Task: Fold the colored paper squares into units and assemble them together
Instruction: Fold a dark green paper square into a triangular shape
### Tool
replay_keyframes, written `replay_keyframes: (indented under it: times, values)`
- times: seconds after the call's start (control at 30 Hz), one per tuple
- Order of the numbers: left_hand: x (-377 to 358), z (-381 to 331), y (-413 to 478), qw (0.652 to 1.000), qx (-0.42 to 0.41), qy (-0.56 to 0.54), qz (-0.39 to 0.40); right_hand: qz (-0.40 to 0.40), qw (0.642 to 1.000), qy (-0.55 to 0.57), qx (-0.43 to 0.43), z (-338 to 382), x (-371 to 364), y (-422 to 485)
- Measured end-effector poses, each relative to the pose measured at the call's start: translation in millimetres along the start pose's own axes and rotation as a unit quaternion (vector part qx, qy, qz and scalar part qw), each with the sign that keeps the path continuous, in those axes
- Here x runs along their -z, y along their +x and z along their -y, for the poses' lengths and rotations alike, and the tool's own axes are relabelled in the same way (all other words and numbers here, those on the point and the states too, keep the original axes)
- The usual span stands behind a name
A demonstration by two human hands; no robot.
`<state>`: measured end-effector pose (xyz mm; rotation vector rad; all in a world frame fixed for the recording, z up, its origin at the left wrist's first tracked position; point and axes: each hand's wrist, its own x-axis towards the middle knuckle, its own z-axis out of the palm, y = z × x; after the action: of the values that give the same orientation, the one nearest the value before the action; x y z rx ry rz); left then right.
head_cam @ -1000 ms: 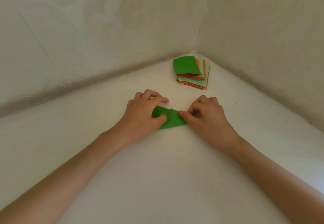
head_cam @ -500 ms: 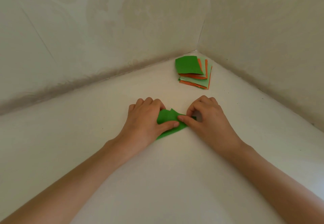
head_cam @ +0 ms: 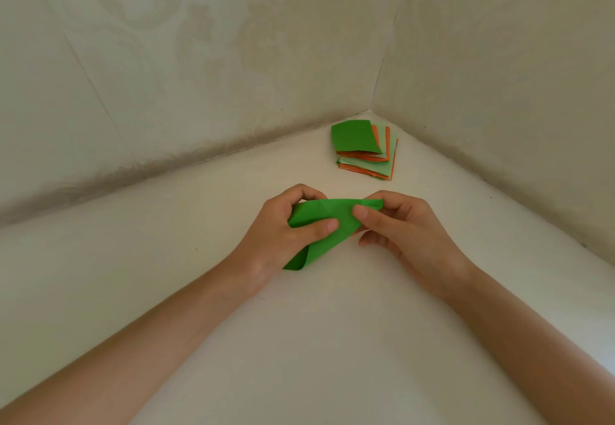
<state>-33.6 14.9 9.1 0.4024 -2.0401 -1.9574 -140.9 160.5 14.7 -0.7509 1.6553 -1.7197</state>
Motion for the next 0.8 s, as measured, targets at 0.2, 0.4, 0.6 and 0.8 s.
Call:
replay_keyframes:
  times: [0.2,0.4,0.6,0.8]
  values:
    - [-1.3,-0.2,-1.5,0.998,-0.053,0.007,-0.027,-0.039,0.997,-0.055,0.033,-0.3,-3.1,-0.1]
    - [-0.1,1.3,-2.9,0.996,-0.091,0.01,-0.005,-0.059,0.996,-0.06,0.033,2.1,-6.1,-2.8]
    - [-0.8,1.0,-2.7,0.996,-0.084,0.015,0.002,-0.069,0.994,-0.081,0.034,0.7,-5.0,-2.4]
    - [-1.1,1.5,-2.4,0.997,-0.08,0.005,-0.012,-0.069,0.994,-0.074,0.049,1.0,-5.4,-1.7]
